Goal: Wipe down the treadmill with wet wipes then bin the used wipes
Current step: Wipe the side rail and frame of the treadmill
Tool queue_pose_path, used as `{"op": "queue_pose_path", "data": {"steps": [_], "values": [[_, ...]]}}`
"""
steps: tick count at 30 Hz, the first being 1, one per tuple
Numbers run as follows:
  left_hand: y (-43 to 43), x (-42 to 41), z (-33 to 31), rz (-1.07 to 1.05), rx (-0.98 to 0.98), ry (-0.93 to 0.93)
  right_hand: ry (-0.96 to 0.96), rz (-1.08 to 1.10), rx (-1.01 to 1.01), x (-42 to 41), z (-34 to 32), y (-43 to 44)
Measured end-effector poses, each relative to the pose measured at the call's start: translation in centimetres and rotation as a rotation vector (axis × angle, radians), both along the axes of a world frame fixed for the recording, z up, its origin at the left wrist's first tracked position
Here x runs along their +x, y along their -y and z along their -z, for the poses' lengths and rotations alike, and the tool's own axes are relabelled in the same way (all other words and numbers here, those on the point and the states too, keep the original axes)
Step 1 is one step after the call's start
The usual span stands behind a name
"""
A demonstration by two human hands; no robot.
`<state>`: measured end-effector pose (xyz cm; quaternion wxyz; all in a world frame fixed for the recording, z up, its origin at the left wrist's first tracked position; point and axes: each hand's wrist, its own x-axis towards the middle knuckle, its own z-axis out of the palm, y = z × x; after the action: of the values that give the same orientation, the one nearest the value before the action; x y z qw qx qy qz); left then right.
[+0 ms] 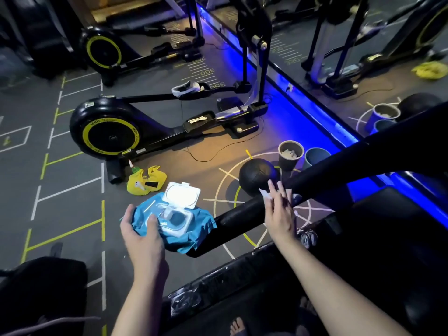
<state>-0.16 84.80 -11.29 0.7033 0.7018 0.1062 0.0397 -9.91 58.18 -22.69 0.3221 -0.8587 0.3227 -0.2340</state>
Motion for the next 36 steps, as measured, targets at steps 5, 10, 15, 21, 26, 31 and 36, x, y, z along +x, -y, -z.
{"op": "queue_pose_path", "data": {"steps": [5, 10, 15, 21, 26, 31, 36], "values": [[-1.2, -0.2, 0.1, 0.011, 0.074, 0.055, 0.145, -0.154, -0.183, 2.1, -0.2, -6.7], [-1.4, -0.3, 0.0, -0.010, 0.066, 0.080, -0.168, -0.304, 0.099, 2.0, -3.0, -14.4], [-1.1, 0.3, -1.2, -0.036, 0.048, 0.112, -0.015, -0.596, 0.213, 0.7, -4.5, -16.7], [0.0, 0.3, -2.5, -0.099, -0.039, 0.185, 0.247, -0.020, 0.838, -1.6, -6.4, -7.7], [1.1, -0.8, -1.6, -0.110, -0.008, 0.179, 0.405, 0.322, 0.478, -1.9, -8.1, 6.9], [2.6, -2.1, -1.0, -0.106, 0.039, 0.150, -0.162, -0.048, 0.062, -0.4, -4.8, 10.0], [4.6, -1.9, -1.8, -0.127, 0.056, 0.161, -0.183, -0.366, -0.063, 1.9, -4.9, 1.5]]}}
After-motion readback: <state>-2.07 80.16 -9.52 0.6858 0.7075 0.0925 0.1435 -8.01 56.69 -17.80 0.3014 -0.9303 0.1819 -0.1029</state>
